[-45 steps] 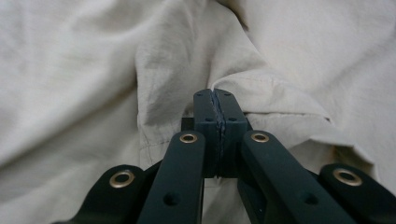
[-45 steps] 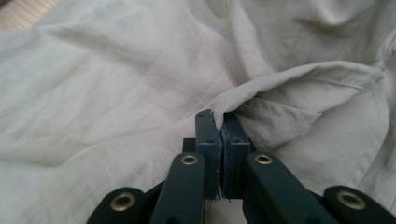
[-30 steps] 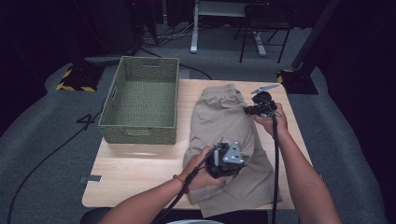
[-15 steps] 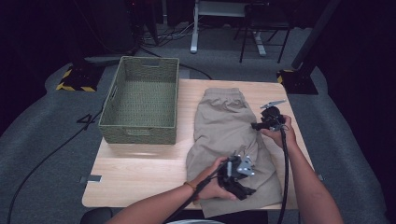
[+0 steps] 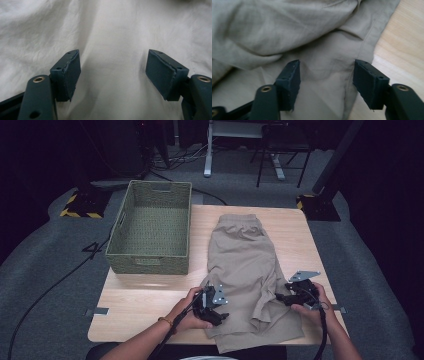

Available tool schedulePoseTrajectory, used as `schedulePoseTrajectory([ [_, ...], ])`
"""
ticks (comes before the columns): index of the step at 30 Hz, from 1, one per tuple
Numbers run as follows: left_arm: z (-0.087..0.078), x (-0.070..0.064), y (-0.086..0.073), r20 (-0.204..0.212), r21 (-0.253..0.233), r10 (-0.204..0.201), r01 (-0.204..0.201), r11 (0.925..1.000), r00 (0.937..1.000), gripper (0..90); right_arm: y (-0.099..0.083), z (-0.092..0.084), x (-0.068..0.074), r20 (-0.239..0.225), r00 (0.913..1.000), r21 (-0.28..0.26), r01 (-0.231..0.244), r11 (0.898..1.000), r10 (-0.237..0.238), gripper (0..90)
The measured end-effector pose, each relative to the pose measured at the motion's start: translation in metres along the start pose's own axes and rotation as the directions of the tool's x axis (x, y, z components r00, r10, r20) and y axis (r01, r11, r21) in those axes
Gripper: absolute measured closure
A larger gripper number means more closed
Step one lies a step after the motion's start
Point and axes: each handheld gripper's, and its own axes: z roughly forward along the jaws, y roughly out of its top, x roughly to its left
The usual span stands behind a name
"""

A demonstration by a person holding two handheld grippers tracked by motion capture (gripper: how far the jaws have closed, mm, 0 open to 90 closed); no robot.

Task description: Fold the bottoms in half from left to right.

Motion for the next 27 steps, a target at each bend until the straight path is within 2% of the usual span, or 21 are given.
schedulePoseTrajectory([
  [3, 0.000, 0.005, -0.001, 0.009, 0.003, -0.002, 0.002, 1.0000, 1.0000, 26.5, 0.000, 0.000, 0.000, 0.005, 1.0000, -0.008, -0.002, 1.000, 0.002, 40.0],
  [5, 0.000, 0.013, -0.002, 0.022, 0.010, -0.021, 0.021, 0.9997, 0.9996, 26.4, 0.003, 0.005, 0.002, 0.010, 0.9999, -0.021, -0.008, 1.000, 0.009, 40.0],
  [9, -0.003, 0.036, -0.007, -0.017, 0.018, -0.079, 0.079, 0.9967, 0.9967, 24.7, 0.017, 0.017, 0.010, 0.009, 1.0000, -0.032, -0.003, 0.999, 0.003, 40.0],
  [13, -0.012, 0.055, -0.012, -0.112, 0.048, -0.085, 0.091, 0.9947, 0.9900, 24.9, 0.036, 0.035, 0.015, 0.020, 0.9998, -0.055, -0.004, 0.999, 0.005, 39.2],
  [14, -0.014, 0.056, -0.013, -0.118, 0.055, -0.078, 0.085, 0.9948, 0.9899, 25.8, 0.041, 0.038, 0.017, 0.029, 0.9996, -0.051, 0.002, 0.999, 0.000, 38.9],
  [16, -0.021, 0.054, -0.017, -0.106, 0.032, -0.082, 0.085, 0.9958, 0.9911, 27.0, 0.044, 0.036, 0.020, 0.039, 0.9986, -0.041, 0.038, 0.998, -0.037, 38.4],
  [18, -0.031, 0.048, -0.022, -0.048, 0.002, -0.069, 0.069, 0.9976, 0.9965, 26.7, 0.042, 0.027, 0.022, 0.033, 0.9988, -0.074, 0.038, 0.997, -0.035, 38.5],
  [19, -0.036, 0.041, -0.024, -0.037, -0.004, -0.061, 0.061, 0.9981, 0.9974, 26.6, 0.041, 0.020, 0.024, 0.022, 0.9991, -0.095, 0.038, 0.995, -0.036, 38.5],
  [21, -0.041, 0.031, -0.028, -0.023, -0.004, -0.039, 0.039, 0.9992, 0.9990, 25.1, 0.040, 0.007, 0.033, -0.001, 0.9985, -0.131, 0.054, 0.990, -0.054, 37.7],
  [23, -0.041, 0.021, -0.034, -0.015, 0.013, -0.043, 0.043, 0.9990, 0.9990, 24.9, 0.041, -0.004, 0.047, -0.037, 0.9942, -0.163, 0.094, 0.982, -0.101, 35.8],
  [27, -0.040, 0.010, -0.046, -0.021, 0.027, -0.071, 0.072, 0.9971, 0.9972, 25.7, 0.047, -0.013, 0.070, -0.096, 0.9847, -0.199, 0.124, 0.972, -0.146, 31.9],
])
